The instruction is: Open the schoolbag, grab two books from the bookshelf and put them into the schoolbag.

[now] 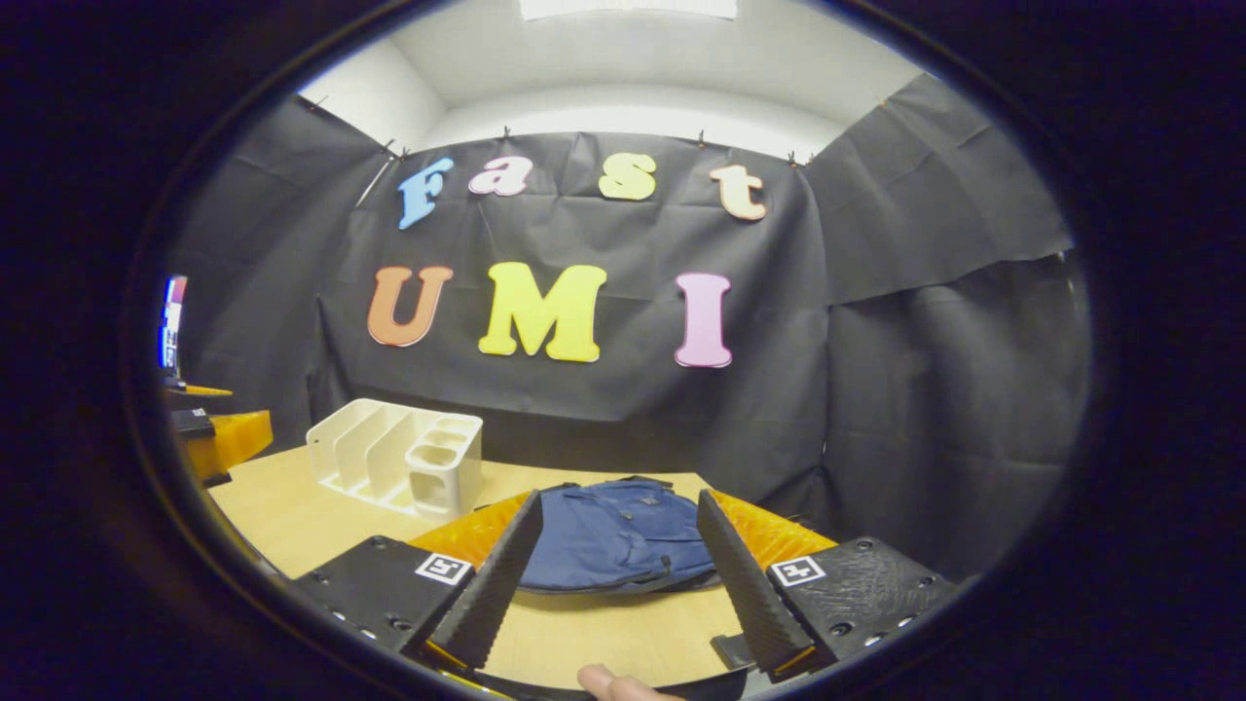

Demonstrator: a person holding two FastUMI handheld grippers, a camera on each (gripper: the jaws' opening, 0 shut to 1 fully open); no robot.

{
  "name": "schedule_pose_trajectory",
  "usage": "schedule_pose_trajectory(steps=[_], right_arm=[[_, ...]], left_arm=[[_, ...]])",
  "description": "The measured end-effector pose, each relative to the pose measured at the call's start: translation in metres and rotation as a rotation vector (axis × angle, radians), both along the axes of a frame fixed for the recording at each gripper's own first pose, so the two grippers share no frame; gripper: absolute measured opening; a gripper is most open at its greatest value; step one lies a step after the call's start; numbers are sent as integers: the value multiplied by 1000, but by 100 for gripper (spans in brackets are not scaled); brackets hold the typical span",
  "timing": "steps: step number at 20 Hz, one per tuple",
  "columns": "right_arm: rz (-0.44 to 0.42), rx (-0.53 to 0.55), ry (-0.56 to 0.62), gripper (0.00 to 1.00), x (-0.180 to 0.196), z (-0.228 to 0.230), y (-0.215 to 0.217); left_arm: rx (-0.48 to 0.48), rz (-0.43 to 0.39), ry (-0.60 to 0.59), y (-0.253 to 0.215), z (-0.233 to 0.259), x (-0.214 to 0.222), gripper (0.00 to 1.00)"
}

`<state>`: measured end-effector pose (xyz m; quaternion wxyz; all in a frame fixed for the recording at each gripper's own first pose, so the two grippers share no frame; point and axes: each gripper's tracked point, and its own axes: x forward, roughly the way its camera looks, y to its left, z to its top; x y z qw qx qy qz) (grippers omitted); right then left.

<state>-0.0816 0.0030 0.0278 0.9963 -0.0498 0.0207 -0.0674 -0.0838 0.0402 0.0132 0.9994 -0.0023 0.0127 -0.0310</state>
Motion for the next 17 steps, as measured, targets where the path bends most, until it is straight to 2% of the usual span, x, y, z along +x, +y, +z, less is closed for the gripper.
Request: schedule_pose_trajectory(steps=[3,4,5,6,11,12,17], right_arm=[[0,1,-3,97,-3,4,3],[0,1,-1,98,-3,4,3],[-3,-1,-3,95,-4,6,2],[-5,-6,-3,98,-4,6,1],[-17,-21,0,95,-7,8,-6],[-19,-23,0,98,-7,9,-9],[-28,-37,12,95,-8,9,-18]], left_arm=[[-24,1,17,6,-2,0,97],[-31,-1,21,7,-3,0,100],[-31,0,21,9,-3,1,98],[-24,4,22,11,-2,1,97],[-22,15,39,21,-6,4,97],[-22,12,46,21,-8,4,97],[-11,-10,43,17,-8,3,97]])
